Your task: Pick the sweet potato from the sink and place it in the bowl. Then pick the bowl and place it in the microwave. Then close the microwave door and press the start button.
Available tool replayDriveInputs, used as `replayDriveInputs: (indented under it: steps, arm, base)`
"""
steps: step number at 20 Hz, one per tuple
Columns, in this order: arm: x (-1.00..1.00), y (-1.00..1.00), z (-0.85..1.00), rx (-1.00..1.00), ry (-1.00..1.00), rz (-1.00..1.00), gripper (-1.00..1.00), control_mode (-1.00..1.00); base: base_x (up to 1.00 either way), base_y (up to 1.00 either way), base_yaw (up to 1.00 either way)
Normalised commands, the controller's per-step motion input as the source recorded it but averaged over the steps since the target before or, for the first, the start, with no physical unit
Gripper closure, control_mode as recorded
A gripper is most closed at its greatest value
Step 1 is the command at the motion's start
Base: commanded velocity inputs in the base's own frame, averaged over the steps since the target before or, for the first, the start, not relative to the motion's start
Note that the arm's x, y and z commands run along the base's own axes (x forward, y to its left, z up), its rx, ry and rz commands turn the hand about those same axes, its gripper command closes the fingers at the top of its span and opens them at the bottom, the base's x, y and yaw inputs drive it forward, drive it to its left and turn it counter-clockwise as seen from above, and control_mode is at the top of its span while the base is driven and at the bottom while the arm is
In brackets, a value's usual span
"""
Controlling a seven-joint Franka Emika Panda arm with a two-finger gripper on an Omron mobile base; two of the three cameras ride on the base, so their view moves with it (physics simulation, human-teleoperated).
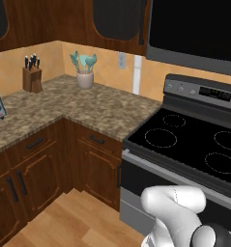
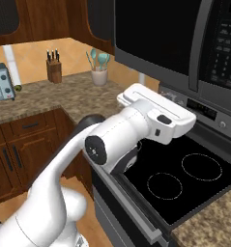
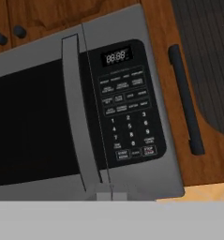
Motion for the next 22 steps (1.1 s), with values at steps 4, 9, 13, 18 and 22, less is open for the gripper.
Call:
replayDriveInputs:
  steps: [4,9,13,18,22]
  arm:
    - [0.27,-0.37,0.00,0.00,0.00,0.00,1.00,-1.00]
    - [0.30,-0.35,0.00,0.00,0.00,0.00,1.00,-1.00]
    - [0.36,-0.19,0.00,0.00,0.00,0.00,1.00,-1.00]
    - [0.33,-0.27,0.00,0.00,0.00,0.00,1.00,-1.00]
    - [0.23,-0.38,0.00,0.00,0.00,0.00,1.00,-1.00]
  base:
    - [0.00,0.00,0.00]
    - [0.00,0.00,0.00]
    - [0.00,0.00,0.00]
    - [0.00,0.00,0.00]
    - [0.00,0.00,0.00]
